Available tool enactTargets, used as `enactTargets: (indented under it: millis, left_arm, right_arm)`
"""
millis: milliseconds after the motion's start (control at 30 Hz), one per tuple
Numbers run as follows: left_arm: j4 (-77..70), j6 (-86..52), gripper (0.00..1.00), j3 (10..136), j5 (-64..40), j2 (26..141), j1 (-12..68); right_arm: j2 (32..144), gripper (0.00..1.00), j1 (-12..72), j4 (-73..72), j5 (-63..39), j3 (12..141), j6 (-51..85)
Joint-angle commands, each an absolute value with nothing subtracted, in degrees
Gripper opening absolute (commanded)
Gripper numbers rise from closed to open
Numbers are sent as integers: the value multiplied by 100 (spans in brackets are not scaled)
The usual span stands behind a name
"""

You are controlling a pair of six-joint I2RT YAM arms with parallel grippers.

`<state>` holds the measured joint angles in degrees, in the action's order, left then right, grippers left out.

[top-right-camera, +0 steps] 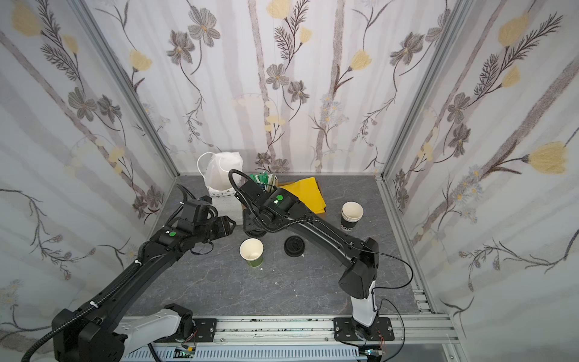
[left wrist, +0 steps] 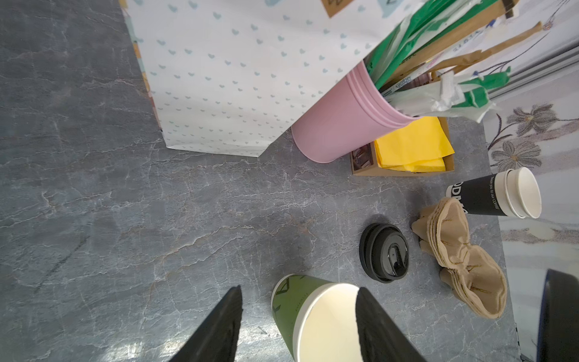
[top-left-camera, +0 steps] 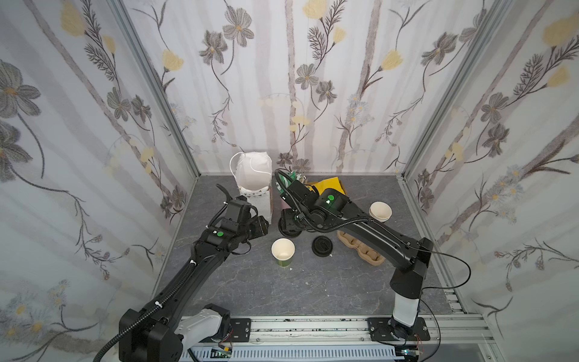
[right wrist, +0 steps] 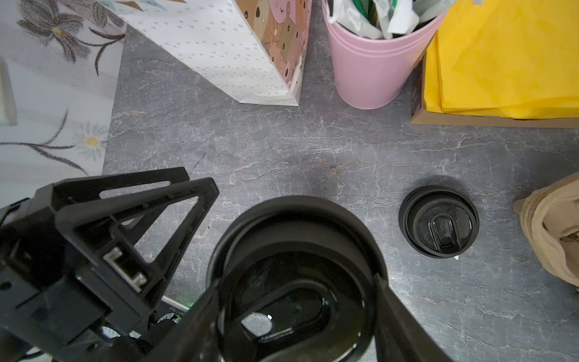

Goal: Pack a coffee takeout order
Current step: Place the lid on the coffee cup.

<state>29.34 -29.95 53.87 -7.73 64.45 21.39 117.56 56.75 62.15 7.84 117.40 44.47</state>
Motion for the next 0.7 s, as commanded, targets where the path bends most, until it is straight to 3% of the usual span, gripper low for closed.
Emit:
enactTargets:
  millis: [0, 667]
  left_arm:
    - [2899, -3010, 60, 5340, -739, 6416, 2121]
    - [2883, -3070, 60, 4464, -637, 6100, 1946]
  right_arm:
    - [11871, 63, 5725, 6213, 765, 11881, 4435]
    - [12566, 64, 6115, 6189, 595, 11818, 4271]
